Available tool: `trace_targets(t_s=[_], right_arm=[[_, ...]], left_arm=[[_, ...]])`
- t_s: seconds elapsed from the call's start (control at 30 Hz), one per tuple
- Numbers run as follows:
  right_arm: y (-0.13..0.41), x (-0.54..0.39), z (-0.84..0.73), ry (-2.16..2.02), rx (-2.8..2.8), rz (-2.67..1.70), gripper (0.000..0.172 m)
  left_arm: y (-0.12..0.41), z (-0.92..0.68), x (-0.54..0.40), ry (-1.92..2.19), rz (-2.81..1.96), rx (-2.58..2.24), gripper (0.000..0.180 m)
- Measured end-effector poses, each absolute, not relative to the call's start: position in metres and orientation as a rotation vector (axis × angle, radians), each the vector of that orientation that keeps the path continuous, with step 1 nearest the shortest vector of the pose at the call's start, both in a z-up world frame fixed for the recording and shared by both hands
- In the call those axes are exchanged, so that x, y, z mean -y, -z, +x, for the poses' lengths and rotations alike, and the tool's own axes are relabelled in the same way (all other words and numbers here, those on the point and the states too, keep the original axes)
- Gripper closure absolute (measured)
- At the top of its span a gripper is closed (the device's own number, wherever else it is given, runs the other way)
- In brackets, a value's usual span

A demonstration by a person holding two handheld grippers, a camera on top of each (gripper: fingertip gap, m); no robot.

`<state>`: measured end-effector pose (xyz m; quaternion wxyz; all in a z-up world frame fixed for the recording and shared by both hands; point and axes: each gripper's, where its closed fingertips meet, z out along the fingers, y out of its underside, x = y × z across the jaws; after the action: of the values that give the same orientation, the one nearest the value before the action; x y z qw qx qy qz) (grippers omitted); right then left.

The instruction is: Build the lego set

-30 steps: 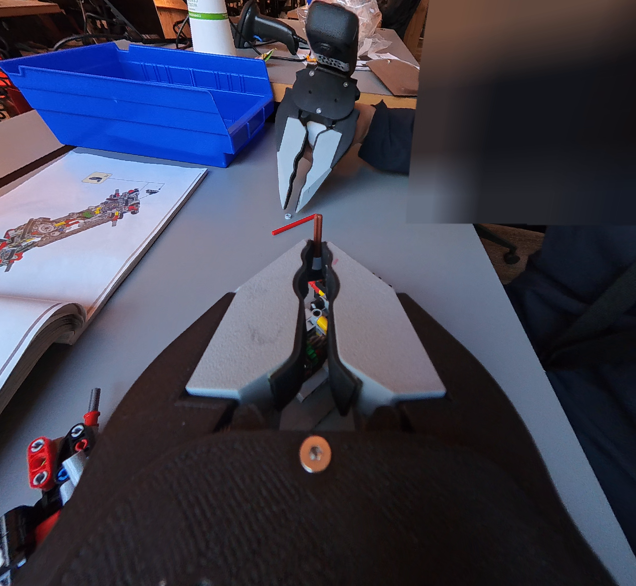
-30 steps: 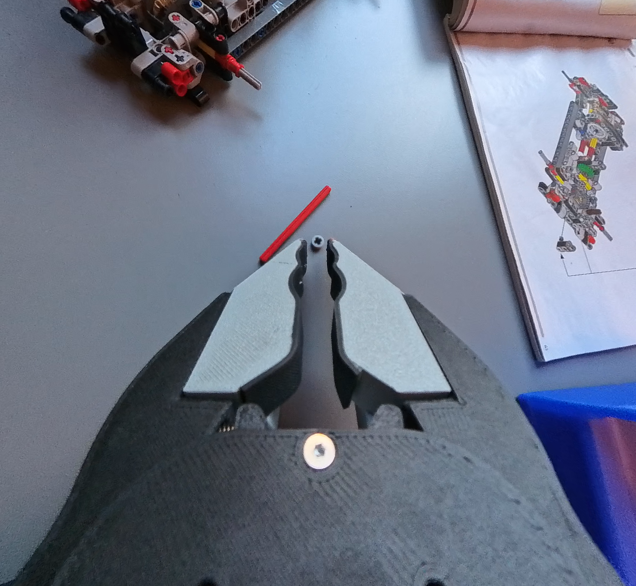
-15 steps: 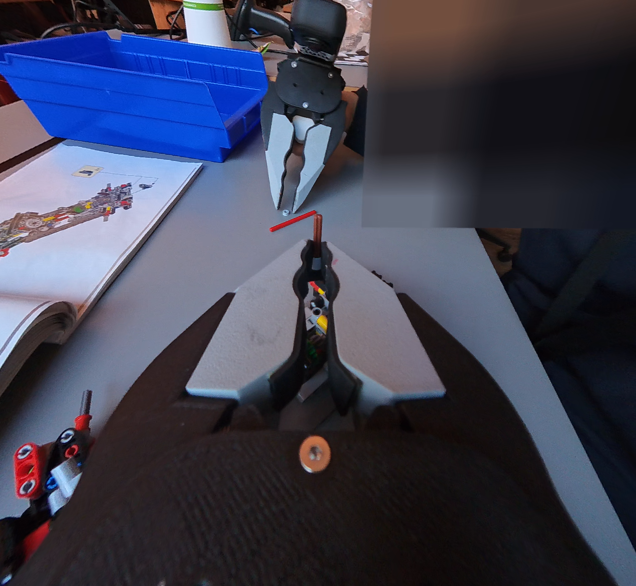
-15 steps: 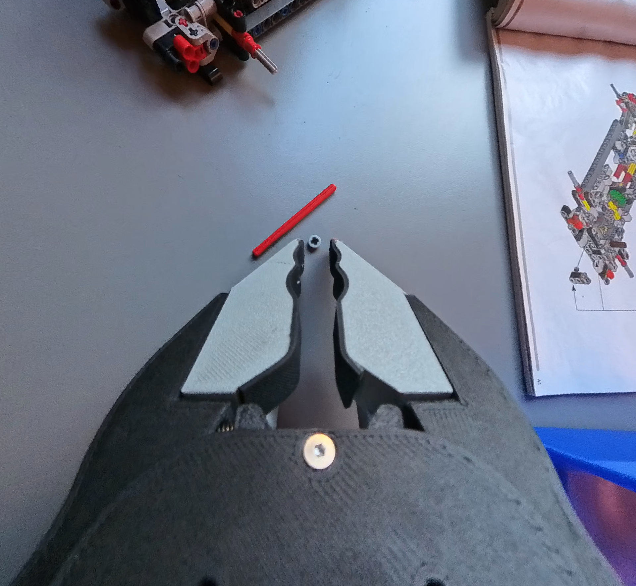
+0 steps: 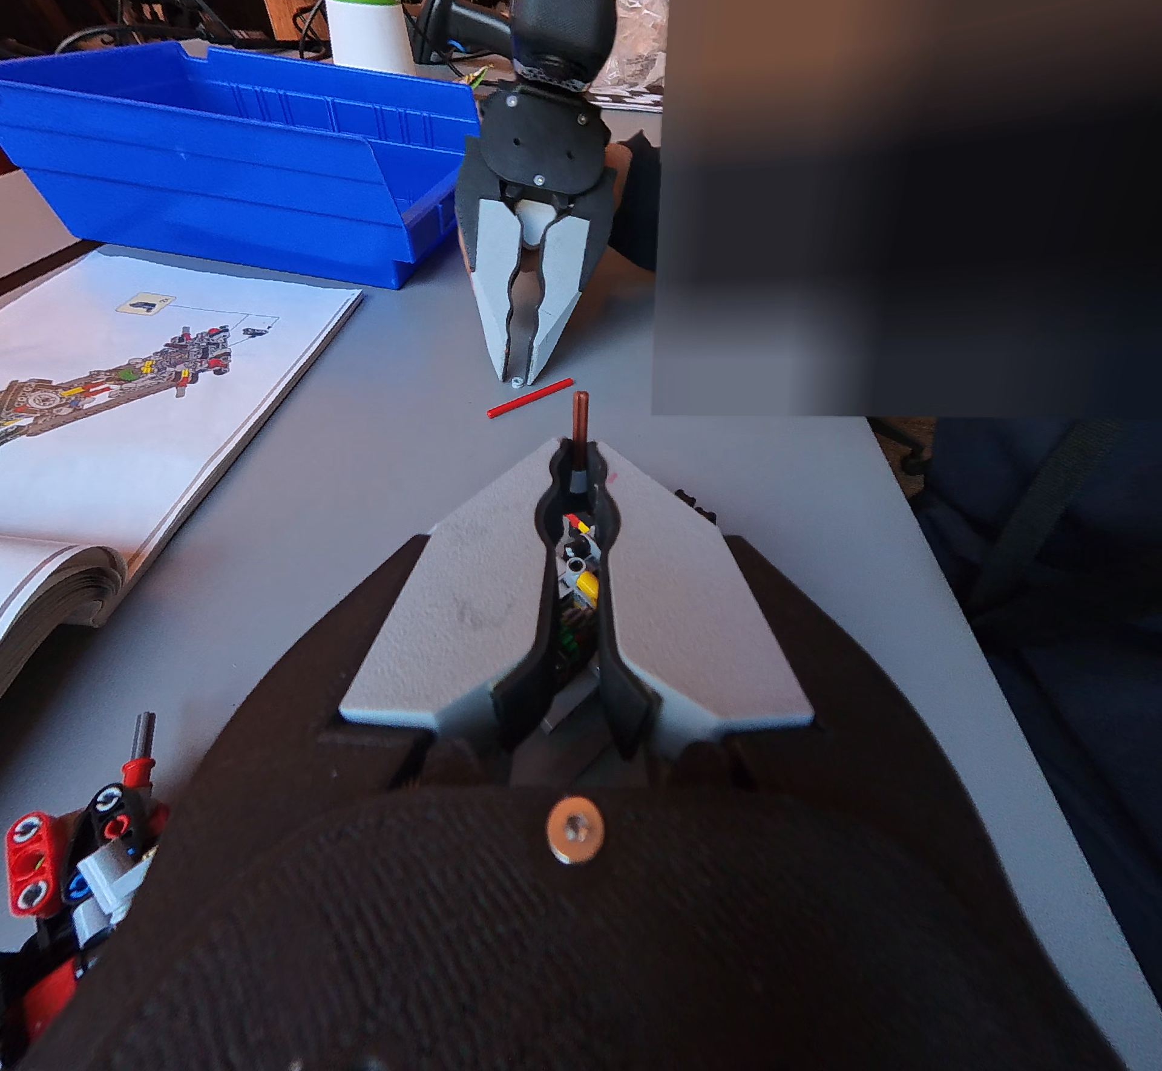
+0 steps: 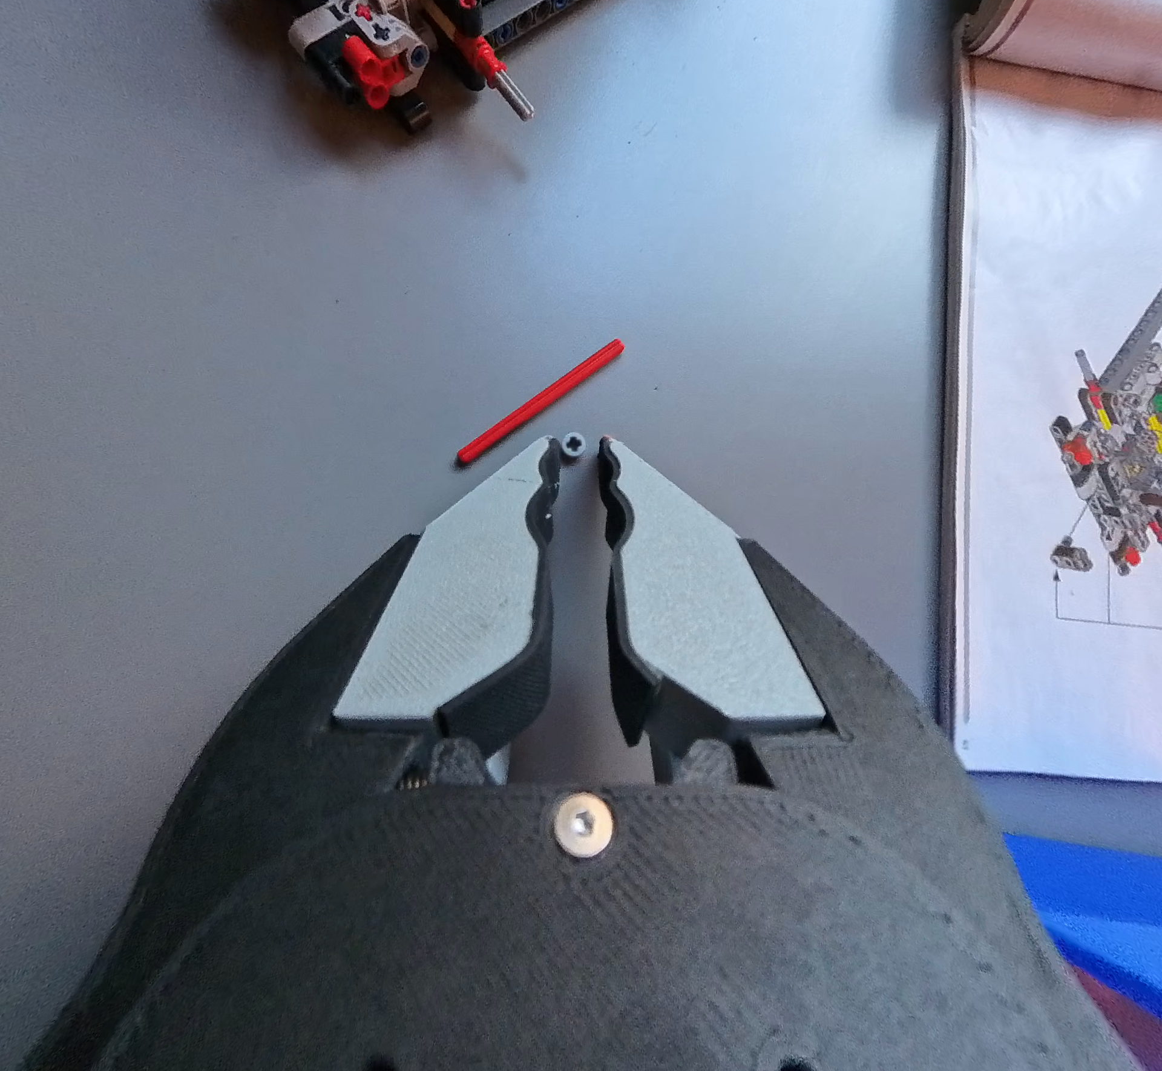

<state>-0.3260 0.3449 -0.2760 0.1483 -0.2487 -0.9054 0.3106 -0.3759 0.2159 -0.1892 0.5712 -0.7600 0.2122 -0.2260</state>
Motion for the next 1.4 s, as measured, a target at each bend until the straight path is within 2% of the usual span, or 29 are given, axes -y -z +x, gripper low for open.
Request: trace_targets(t_s=[0.3,0.53,0.77,0.97,1.4], right_arm=[[0.277,-0.343,-0.328,-0.895,2.668,-0.674,0.168],[0.276,-0.345,-0.331,-0.929,2.608,-0.799,0.168],[0.216,-0.284,-0.349,-1.363,2.354,-0.804,0.168],[0.178,-0.228,-0.364,-1.397,2.25,-0.675,0.168],[0.169,-0.213,-0.363,-1.352,2.218,-0.651,0.169]], left_arm=[[0.189,-0.375,-0.215,0.529,-1.783,-0.507,0.179],[0.188,-0.373,-0.216,0.523,-1.78,-0.509,0.179],[0.195,-0.368,-0.222,0.407,-1.824,-0.532,0.179],[0.198,-0.361,-0.221,0.31,-1.828,-0.597,0.18],[0.193,-0.36,-0.219,0.293,-1.774,-0.601,0.18]])
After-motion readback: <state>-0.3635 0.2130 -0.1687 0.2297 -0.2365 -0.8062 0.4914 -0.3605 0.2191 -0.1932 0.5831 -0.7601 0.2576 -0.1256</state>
